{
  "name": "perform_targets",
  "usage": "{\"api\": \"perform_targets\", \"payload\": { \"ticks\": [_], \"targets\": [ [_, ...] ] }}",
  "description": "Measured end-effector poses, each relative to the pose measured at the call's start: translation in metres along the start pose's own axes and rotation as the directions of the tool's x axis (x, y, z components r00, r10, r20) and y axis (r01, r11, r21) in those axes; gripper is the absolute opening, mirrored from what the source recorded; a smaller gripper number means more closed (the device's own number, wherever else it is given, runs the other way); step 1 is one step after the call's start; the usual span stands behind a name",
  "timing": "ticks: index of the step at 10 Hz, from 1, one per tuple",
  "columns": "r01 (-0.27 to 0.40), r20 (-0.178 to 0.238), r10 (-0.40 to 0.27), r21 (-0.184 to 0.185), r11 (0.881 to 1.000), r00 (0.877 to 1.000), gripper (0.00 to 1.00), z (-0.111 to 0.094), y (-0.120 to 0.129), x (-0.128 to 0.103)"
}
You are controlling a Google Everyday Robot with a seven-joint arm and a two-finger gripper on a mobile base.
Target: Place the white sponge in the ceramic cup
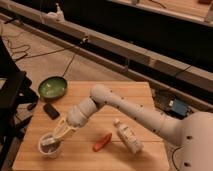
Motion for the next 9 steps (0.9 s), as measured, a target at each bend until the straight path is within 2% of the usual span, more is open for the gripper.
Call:
{"api": "perform_targets", "payload": {
  "ticks": [2,6,9],
  "targets": [
    [0.010,-0.009,-0.010,-0.017,1.000,1.000,0.65,0.004,-0.003,-0.005],
    [0.030,-0.014,-0.031,-0.044,0.999,0.999,0.65,0.008,-0.006,-0.016],
    [0.040,-0.004,-0.040,-0.047,0.998,0.999,0.65,0.008,-0.007,-0.021]
  ]
}}
